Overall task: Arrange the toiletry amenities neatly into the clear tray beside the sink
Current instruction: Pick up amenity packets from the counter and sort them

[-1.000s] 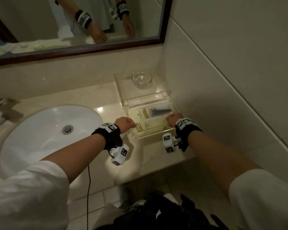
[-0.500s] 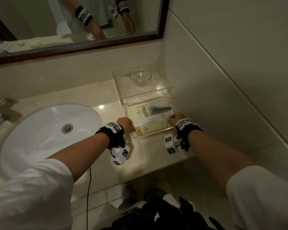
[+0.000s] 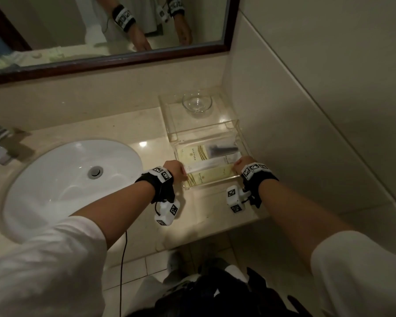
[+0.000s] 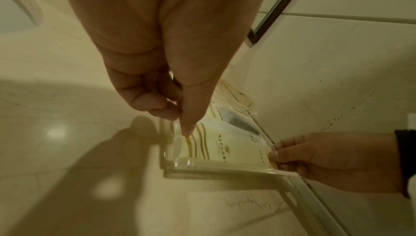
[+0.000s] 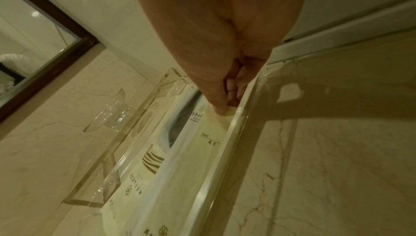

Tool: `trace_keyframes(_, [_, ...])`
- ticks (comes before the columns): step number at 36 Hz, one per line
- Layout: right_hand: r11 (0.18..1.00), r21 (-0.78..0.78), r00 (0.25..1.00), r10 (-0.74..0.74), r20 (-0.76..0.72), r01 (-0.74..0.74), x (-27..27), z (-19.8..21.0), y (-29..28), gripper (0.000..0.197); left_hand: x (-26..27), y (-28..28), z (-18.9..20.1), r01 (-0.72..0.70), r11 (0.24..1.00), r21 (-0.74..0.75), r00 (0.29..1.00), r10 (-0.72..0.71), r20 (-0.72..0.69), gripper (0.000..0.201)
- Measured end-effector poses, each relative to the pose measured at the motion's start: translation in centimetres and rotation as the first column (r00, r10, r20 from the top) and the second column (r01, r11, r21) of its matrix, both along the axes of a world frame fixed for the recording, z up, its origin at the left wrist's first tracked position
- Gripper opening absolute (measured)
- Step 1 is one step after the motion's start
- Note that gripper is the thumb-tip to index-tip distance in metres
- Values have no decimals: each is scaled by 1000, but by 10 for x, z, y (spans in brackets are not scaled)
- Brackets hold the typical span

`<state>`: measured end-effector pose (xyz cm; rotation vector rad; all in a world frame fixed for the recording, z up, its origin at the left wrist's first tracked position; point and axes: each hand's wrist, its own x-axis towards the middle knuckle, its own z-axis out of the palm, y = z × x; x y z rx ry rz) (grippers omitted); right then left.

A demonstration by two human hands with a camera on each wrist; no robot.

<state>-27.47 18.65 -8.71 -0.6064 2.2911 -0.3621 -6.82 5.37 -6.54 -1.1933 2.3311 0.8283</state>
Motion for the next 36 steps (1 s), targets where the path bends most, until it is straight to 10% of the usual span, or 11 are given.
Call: trace_keyframes(36, [975,113,952,211,-223,-189,7,-4,3,27,7,6,-4,-193,981,38,966,196,-167,29])
